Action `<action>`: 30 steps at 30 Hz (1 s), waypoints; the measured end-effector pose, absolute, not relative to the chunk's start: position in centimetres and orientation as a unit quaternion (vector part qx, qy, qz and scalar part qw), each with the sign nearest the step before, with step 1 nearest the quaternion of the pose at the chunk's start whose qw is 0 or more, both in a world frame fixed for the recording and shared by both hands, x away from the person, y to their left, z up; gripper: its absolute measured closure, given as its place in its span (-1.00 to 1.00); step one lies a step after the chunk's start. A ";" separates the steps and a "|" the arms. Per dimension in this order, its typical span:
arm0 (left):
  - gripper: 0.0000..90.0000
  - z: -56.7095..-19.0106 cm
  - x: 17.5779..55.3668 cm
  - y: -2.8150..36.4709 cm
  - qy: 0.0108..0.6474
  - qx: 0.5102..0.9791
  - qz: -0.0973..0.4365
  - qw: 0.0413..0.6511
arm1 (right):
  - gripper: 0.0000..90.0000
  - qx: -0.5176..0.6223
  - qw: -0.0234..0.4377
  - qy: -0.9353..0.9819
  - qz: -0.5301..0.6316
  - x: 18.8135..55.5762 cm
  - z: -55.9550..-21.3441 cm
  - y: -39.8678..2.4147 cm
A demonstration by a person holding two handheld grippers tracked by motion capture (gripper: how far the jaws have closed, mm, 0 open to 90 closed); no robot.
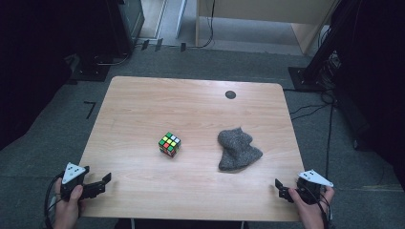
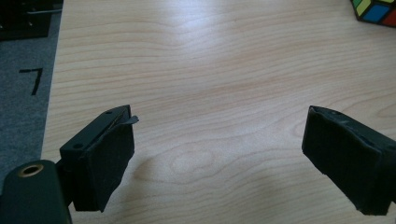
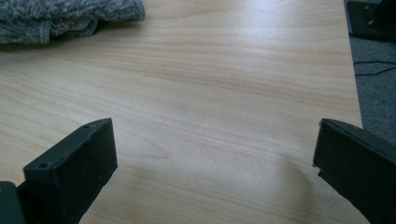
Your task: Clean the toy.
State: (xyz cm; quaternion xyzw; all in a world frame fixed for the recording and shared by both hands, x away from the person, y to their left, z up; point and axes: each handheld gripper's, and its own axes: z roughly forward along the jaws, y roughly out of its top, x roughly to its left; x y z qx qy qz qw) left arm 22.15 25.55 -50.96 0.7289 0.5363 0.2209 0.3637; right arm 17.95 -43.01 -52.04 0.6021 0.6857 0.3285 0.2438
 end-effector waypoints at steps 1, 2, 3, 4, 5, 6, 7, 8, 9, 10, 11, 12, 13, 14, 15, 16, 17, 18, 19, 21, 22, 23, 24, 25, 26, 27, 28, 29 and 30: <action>-0.79 -51.0 22.2 25.5 0.534 0.734 0.222 0.357 | -1.00 0.602 0.242 0.687 0.327 17.9 -52.1 -43.1; -0.79 -51.1 22.2 25.3 0.534 0.736 0.224 0.351 | -1.00 0.602 0.239 0.689 0.326 17.9 -52.2 -43.1; -0.79 -51.2 22.2 25.2 0.531 0.740 0.227 0.344 | -1.00 0.600 0.236 0.691 0.325 17.9 -52.2 -43.0; -0.79 -51.2 22.3 24.9 0.527 0.746 0.230 0.336 | -1.00 0.598 0.233 0.695 0.323 17.9 -52.3 -42.9; -0.79 -51.3 22.3 24.8 0.525 0.749 0.231 0.331 | -1.00 0.595 0.232 0.701 0.316 18.0 -52.5 -42.8; -0.79 -51.3 22.3 24.6 0.522 0.753 0.234 0.326 | -1.00 0.594 0.232 0.704 0.312 18.0 -52.6 -42.6; -0.79 -51.4 22.3 24.5 0.520 0.756 0.235 0.321 | -1.00 0.591 0.233 0.709 0.307 18.1 -52.7 -42.5; -0.79 -51.4 22.3 24.3 0.517 0.759 0.236 0.317 | -1.00 0.589 0.233 0.710 0.306 18.1 -52.7 -42.5; -0.79 -51.5 22.3 24.2 0.514 0.762 0.236 0.315 | -1.00 0.590 0.232 0.710 0.307 18.2 -52.7 -42.4; -0.79 -51.5 22.4 24.1 0.513 0.764 0.236 0.312 | -1.00 0.590 0.232 0.710 0.307 18.2 -52.7 -42.5; -0.79 -51.7 22.4 24.0 0.513 0.767 0.235 0.305 | -1.00 0.590 0.232 0.710 0.306 18.2 -52.7 -42.5; -0.79 -51.7 22.5 24.0 0.514 0.768 0.227 0.307 | -1.00 0.590 0.232 0.710 0.305 18.2 -52.7 -42.5; -0.79 -51.8 22.7 24.1 0.515 0.768 0.218 0.311 | -1.00 0.589 0.232 0.711 0.305 18.2 -52.7 -42.5; -0.79 -51.8 22.7 24.1 0.516 0.768 0.217 0.311 | -1.00 0.589 0.232 0.711 0.305 18.2 -52.7 -42.5; -0.79 -51.8 22.7 24.1 0.516 0.768 0.217 0.311 | -1.00 0.589 0.232 0.711 0.305 18.2 -52.7 -42.5; -0.79 -51.8 22.7 24.1 0.516 0.768 0.217 0.311 | -1.00 0.589 0.232 0.711 0.305 18.2 -52.7 -42.5; -0.79 -51.8 22.8 24.1 0.517 0.768 0.217 0.311 | -1.00 0.590 0.232 0.710 0.305 18.2 -52.7 -42.4; -0.79 -51.8 22.8 24.1 0.518 0.767 0.217 0.311 | -1.00 0.590 0.232 0.711 0.306 18.2 -52.7 -42.4; -0.79 -51.8 22.8 24.0 0.519 0.766 0.218 0.310 | -1.00 0.590 0.232 0.711 0.305 18.2 -52.7 -42.4; -0.79 -51.8 22.8 23.9 0.522 0.764 0.219 0.310 | -1.00 0.591 0.232 0.710 0.305 18.2 -52.7 -42.4; -0.79 -51.8 22.8 23.9 0.523 0.764 0.219 0.309 | -1.00 0.592 0.233 0.709 0.305 18.2 -52.7 -42.4; -0.79 -51.8 22.8 23.9 0.524 0.763 0.220 0.308 | -1.00 0.593 0.233 0.708 0.304 18.2 -52.7 -42.3; -0.80 -51.8 22.9 23.8 0.525 0.763 0.220 0.308 | -1.00 0.594 0.234 0.707 0.304 18.2 -52.7 -42.3; -0.80 -51.8 22.9 23.8 0.525 0.763 0.220 0.308 | -1.00 0.595 0.235 0.706 0.304 18.2 -52.7 -42.3; -0.80 -51.8 22.9 23.8 0.525 0.763 0.220 0.308 | -1.00 0.595 0.235 0.706 0.304 18.2 -52.7 -42.3; -0.80 -51.8 22.9 23.8 0.525 0.763 0.220 0.308 | -1.00 0.595 0.235 0.706 0.304 18.2 -52.7 -42.3; -0.80 -51.8 22.9 23.8 0.525 0.763 0.220 0.308 | -1.00 0.595 0.235 0.706 0.304 18.2 -52.7 -42.3; -0.80 -51.8 22.9 23.8 0.525 0.763 0.220 0.308 | -1.00 0.595 0.235 0.706 0.304 18.2 -52.7 -42.3; -0.80 -51.8 22.9 23.8 0.525 0.763 0.220 0.308 | -1.00 0.595 0.235 0.706 0.304 18.2 -52.7 -42.3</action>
